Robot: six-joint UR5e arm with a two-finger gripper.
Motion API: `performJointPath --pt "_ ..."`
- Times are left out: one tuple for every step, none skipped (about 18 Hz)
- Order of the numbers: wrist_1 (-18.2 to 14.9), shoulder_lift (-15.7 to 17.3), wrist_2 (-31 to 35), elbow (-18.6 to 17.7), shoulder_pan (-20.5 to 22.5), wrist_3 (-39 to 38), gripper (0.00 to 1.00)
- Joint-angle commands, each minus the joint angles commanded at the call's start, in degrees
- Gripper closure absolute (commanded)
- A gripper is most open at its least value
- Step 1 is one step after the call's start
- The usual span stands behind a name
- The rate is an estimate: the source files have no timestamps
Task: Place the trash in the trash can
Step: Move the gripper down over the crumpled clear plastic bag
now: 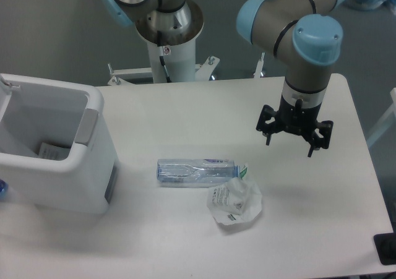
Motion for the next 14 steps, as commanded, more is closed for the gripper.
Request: performJointPath --pt "0.0 0.0 0.09 -0.09 -0.09 -0.09 0.0" --pt "0.0 0.0 0.09 -0.09 -0.18 -0.09 0.0" --pt "0.0 0.0 0.09 -0.17 -0.27 -0.26 0.0" --pt "-0.09 0.09 0.09 -0.17 -0.53 -1.66 0.0" --pt "-0.09 0.17 0.35 -0.61 -0.53 -5.67 0.0" --pt "0.0 0.17 1.14 -0.7 -0.62 -9.72 0.0" --pt "0.0 0.09 1.75 -0.7 -0.97 -13.58 0.0" --pt "0.52 0.09 2.19 -0.88 -2.1 -15.97 0.0" --pt "0.79 0.17 2.63 -1.31 -2.9 -17.39 0.0" --pt "0.97 0.17 2.64 -1.67 -3.08 -18.01 0.0" --pt "1.49 0.17 2.55 -2.19 -3.34 -18.45 0.0" --pt "2.28 0.17 2.55 -2.89 -4.3 -19.33 0.0" --pt "3.16 0.17 2.55 -3.6 -4.92 -20.29 0.0" --pt "3.43 0.17 2.55 -4.21 -5.1 -20.65 0.0"
